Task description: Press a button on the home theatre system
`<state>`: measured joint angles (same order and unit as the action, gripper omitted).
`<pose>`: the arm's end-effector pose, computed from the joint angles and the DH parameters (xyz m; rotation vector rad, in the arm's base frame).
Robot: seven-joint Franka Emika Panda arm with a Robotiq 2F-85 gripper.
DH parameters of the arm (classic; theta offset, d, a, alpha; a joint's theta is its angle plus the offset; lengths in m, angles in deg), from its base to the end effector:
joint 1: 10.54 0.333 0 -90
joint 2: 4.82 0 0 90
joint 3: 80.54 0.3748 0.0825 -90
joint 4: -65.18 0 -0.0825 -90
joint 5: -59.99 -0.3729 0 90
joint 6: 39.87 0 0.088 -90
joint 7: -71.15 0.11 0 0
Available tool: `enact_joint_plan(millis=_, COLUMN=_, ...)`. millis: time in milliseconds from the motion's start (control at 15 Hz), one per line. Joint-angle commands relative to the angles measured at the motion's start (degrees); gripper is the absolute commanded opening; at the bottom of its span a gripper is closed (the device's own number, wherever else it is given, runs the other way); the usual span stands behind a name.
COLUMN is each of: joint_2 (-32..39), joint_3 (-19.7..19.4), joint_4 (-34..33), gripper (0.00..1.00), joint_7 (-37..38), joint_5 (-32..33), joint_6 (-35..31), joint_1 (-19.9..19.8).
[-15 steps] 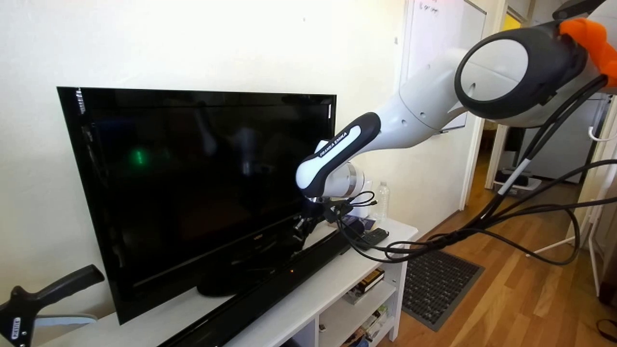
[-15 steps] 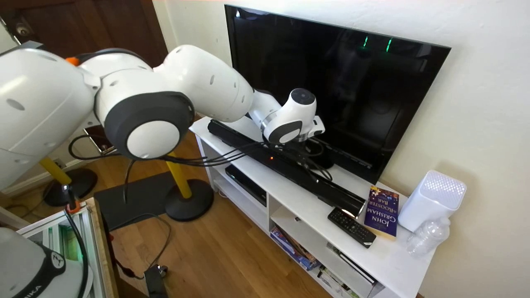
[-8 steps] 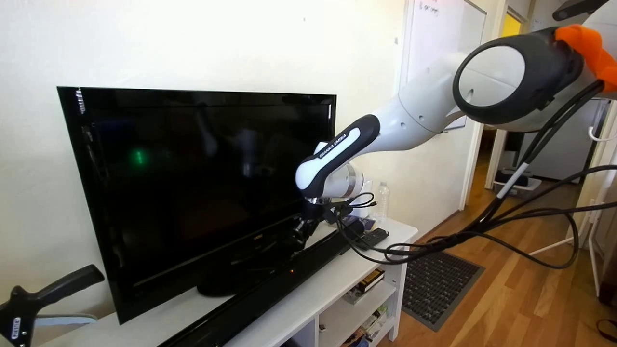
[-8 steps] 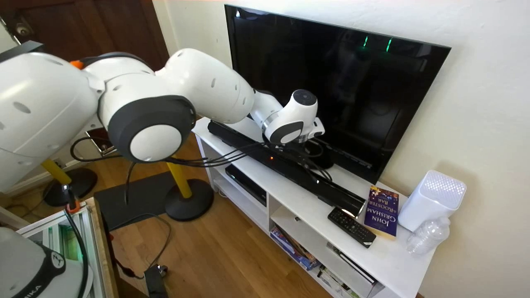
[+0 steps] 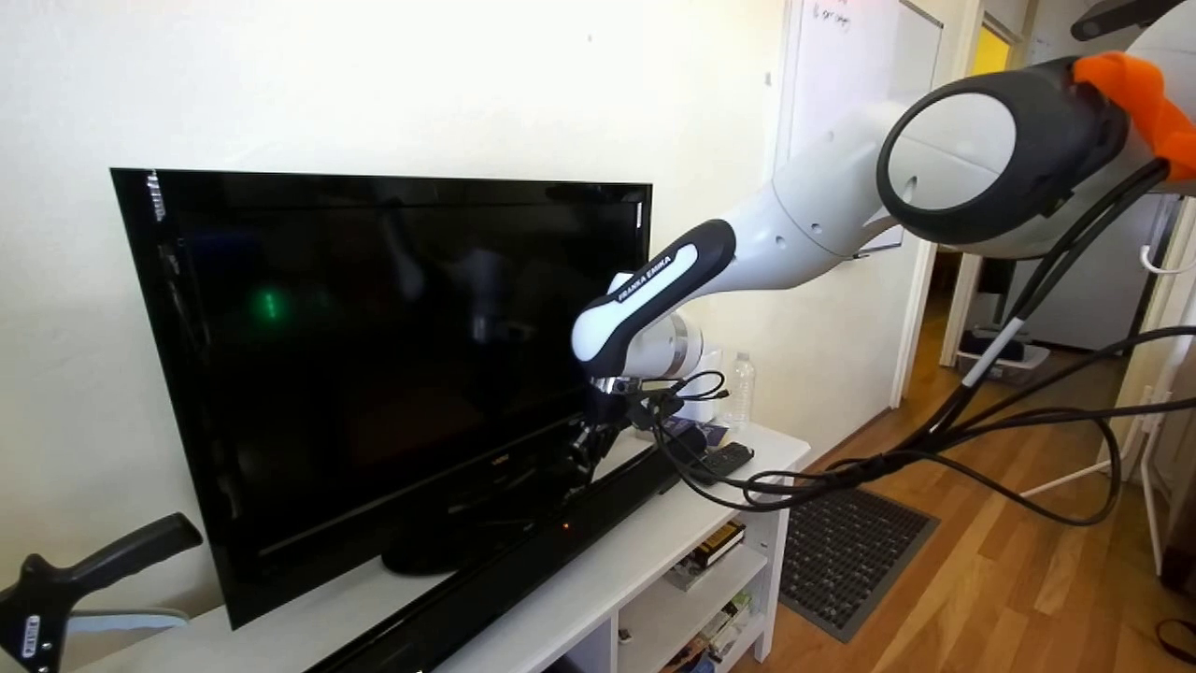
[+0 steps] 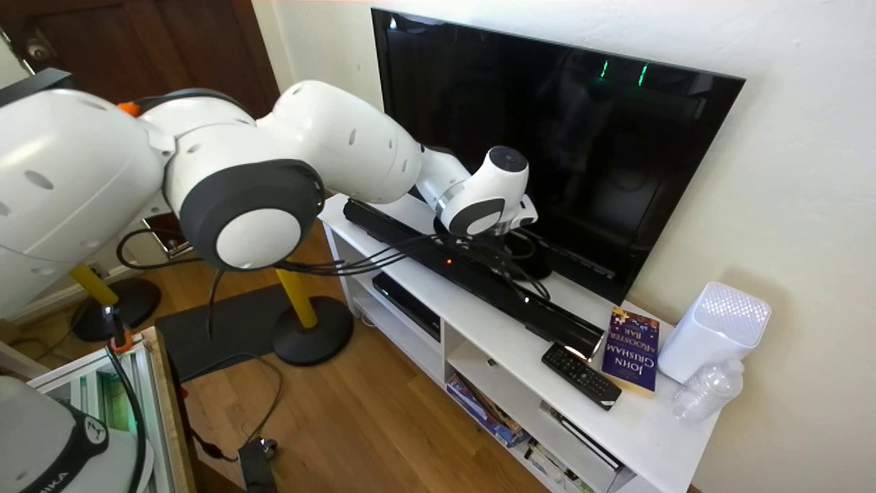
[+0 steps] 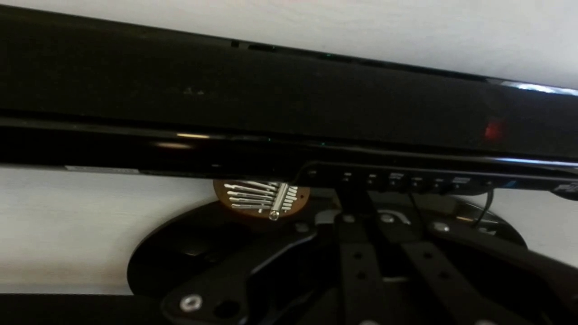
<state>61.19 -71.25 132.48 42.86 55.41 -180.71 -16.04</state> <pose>0.8072 0.0075 0.1230 -2.9106 -0.5830 -0.2679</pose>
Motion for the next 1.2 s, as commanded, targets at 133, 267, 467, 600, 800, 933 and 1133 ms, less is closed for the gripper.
enact_joint_plan(millis=133, joint_2=2.21, joint_3=1.28, joint_4=-3.76, gripper=0.00, joint_7=-1.39, joint_5=0.79, joint_6=5.90, joint_1=-1.03)
enact_joint_plan(millis=267, joint_2=2.37, joint_3=1.19, joint_4=-4.34, gripper=0.00, joint_7=-1.67, joint_5=0.76, joint_6=7.14, joint_1=-1.05)
enact_joint_plan(millis=467, joint_2=2.78, joint_3=1.02, joint_4=-5.92, gripper=0.00, joint_7=-1.30, joint_5=0.52, joint_6=6.09, joint_1=-0.92)
enact_joint_plan(millis=600, joint_2=2.59, joint_3=1.44, joint_4=-6.65, gripper=0.00, joint_7=-1.38, joint_5=0.13, joint_6=4.93, joint_1=-1.10)
enact_joint_plan(millis=800, joint_2=1.85, joint_3=1.79, joint_4=-7.43, gripper=0.00, joint_7=-1.20, joint_5=-0.11, joint_6=4.65, joint_1=-1.09)
enact_joint_plan(millis=933, joint_2=0.66, joint_3=0.76, joint_4=-7.70, gripper=0.00, joint_7=1.22, joint_5=0.30, joint_6=7.00, joint_1=-0.22)
enact_joint_plan(millis=1133, joint_2=-3.24, joint_3=-0.41, joint_4=-6.27, gripper=0.08, joint_7=4.44, joint_5=0.61, joint_6=11.48, joint_1=0.52)
